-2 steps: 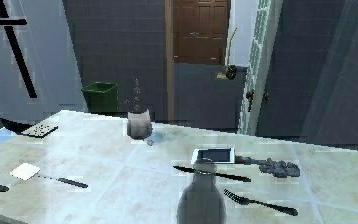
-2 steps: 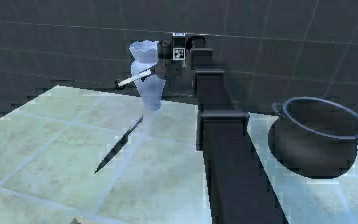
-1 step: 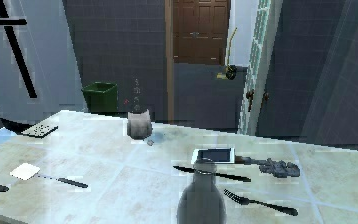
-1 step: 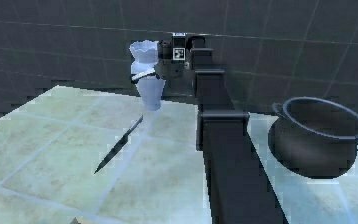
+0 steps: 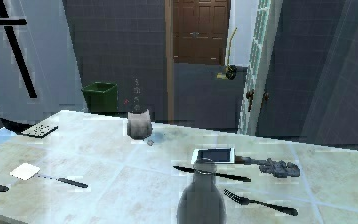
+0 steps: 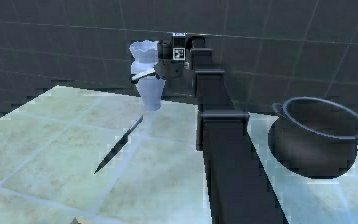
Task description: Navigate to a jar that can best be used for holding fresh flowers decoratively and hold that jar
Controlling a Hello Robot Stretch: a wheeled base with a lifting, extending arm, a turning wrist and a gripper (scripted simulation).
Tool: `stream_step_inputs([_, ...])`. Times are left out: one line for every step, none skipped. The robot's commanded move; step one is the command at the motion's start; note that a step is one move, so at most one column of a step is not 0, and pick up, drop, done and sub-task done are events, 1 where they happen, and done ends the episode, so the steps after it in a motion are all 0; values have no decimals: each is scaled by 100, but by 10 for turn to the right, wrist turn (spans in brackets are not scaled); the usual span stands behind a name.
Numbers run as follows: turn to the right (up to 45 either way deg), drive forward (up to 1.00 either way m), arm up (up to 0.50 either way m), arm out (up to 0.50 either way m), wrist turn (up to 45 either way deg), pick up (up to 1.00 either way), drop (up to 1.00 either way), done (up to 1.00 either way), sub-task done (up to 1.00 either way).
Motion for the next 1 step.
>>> stream_step_inputs([0, 0, 0, 0, 0, 0, 0, 100, 0])
